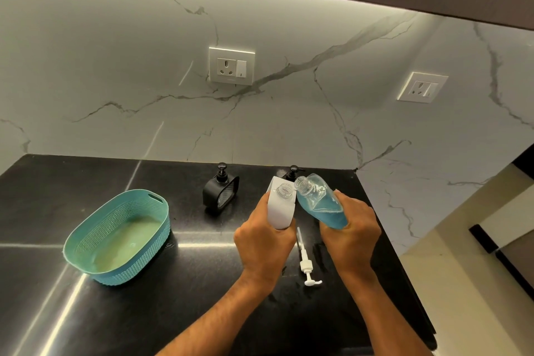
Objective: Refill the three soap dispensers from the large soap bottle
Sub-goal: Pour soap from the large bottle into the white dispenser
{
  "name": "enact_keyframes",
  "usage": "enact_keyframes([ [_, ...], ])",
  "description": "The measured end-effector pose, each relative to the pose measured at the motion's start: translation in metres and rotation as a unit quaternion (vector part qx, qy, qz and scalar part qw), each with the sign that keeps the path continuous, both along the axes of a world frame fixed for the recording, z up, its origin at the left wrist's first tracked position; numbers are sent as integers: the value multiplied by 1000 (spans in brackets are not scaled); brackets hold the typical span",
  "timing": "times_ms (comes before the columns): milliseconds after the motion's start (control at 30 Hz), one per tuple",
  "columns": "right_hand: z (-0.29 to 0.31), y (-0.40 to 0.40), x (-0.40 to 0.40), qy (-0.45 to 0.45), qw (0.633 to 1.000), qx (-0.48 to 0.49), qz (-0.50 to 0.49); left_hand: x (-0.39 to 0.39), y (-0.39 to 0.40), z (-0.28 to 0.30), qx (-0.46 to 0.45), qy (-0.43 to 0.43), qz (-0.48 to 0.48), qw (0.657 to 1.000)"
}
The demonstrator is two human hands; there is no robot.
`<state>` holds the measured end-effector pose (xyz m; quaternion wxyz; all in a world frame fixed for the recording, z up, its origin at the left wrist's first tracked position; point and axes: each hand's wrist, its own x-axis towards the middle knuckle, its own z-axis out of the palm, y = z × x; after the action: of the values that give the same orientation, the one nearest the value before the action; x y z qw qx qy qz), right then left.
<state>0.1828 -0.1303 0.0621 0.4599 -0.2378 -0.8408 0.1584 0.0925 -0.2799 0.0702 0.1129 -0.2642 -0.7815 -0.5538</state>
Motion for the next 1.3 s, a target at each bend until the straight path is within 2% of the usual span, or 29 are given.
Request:
enact_keyframes([
  [600, 19, 7, -2, -60, 994, 93, -11, -2, 8, -4, 9, 4, 1, 1000],
  [1300, 36, 15, -11, -94, 984, 152, -17, -11, 16, -10, 7, -6, 11, 1000],
])
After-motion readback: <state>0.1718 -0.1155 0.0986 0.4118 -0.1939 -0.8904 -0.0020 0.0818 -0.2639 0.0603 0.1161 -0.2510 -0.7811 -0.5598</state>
